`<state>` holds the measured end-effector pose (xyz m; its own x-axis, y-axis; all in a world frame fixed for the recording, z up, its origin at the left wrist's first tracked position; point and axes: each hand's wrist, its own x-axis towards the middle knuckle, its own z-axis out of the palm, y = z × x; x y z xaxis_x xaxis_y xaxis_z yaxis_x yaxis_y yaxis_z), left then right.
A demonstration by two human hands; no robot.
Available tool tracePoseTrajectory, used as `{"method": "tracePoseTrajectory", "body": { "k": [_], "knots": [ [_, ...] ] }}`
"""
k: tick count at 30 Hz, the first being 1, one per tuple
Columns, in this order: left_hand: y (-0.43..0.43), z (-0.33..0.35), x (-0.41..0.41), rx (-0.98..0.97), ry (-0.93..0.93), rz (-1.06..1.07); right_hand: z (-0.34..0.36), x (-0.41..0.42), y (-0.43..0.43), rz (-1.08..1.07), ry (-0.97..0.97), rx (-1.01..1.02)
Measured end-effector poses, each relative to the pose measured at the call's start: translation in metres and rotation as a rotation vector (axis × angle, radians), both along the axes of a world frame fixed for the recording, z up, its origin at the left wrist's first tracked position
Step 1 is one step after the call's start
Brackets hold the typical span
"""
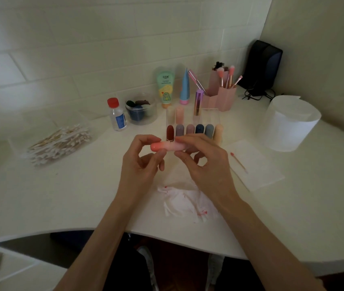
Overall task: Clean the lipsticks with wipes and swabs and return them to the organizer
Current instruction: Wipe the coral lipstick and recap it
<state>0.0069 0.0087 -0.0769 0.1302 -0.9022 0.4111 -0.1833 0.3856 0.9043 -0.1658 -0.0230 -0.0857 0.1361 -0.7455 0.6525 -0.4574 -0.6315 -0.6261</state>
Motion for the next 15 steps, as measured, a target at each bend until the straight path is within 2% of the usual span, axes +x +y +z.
{"method": "tracePoseTrajectory", "body": {
  "k": [10,15],
  "knots": [
    [0.0002,0.0007,0.0022,0.008,-0.010,0.050,0.0072,0.0024,0.0094,-0.017,-0.026,0.141],
    [0.0022,0.0043,-0.0009,-0.005,-0.008,0.061,0.0056,0.0059,0.0065,-0.002,0.000,0.122]
  ]
}}
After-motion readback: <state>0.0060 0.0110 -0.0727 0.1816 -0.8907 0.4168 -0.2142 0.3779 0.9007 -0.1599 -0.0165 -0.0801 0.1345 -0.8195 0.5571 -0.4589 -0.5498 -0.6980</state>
